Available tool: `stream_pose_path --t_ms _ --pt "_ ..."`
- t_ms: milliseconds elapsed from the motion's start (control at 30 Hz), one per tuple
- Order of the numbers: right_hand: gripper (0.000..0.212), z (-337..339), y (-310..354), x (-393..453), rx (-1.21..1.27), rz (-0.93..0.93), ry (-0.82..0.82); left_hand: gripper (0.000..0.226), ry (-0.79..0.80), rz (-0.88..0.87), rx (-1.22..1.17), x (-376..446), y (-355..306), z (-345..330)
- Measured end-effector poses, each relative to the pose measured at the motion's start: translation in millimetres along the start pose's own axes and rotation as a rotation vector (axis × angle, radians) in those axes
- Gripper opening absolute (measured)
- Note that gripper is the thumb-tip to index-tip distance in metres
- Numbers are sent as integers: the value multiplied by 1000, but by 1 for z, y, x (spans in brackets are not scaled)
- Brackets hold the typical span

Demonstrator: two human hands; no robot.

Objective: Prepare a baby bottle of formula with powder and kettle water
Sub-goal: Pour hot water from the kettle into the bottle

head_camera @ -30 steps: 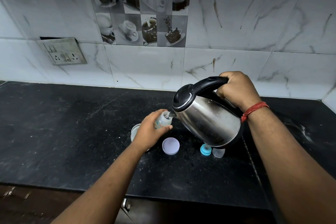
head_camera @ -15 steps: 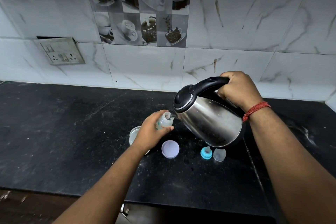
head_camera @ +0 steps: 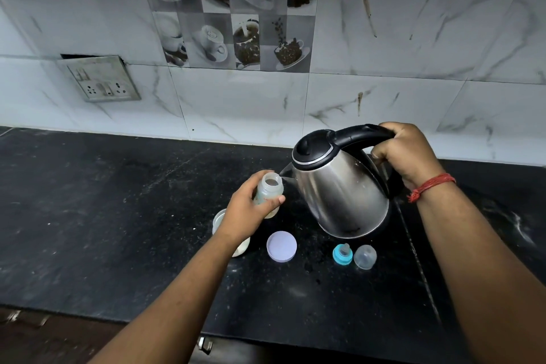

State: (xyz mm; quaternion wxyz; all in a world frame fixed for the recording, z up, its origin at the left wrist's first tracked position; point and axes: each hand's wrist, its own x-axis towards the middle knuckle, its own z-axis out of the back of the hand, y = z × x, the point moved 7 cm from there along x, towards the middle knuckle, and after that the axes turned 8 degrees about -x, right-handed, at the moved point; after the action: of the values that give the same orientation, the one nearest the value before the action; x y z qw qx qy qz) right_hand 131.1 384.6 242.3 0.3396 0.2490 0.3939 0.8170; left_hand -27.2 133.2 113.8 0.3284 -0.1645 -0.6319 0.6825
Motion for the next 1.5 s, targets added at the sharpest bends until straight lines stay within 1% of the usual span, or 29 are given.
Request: stream_pose_path --t_ms 167,300,467,667,900,1167,1333,1433,1500 --pt "19 -16 -29 5 121 -69 -40 43 -40 -1 -36 2 -3 6" --pt "26 -35 -51 10 212 -113 -68 44 -54 35 -64 2 4 13" --pt "25 -67 -75 19 269 -175 -47 43 -55 54 -57 0 9 17" --pt "40 -98 -93 28 349 -223 -56 45 -51 57 -23 -1 12 17" --pt "44 -121 -107 34 343 -243 11 46 -43 57 -14 1 14 20" --pt "45 -127 -127 41 345 -266 37 47 -40 64 -17 4 15 18" --pt "48 -121 -148 47 371 -334 31 46 -29 72 -15 3 16 14" --pt "51 -119 -155 46 395 -344 55 47 -17 67 -8 2 16 10" --pt "50 -117 -156 47 387 -333 77 47 -7 66 -14 1 17 7"
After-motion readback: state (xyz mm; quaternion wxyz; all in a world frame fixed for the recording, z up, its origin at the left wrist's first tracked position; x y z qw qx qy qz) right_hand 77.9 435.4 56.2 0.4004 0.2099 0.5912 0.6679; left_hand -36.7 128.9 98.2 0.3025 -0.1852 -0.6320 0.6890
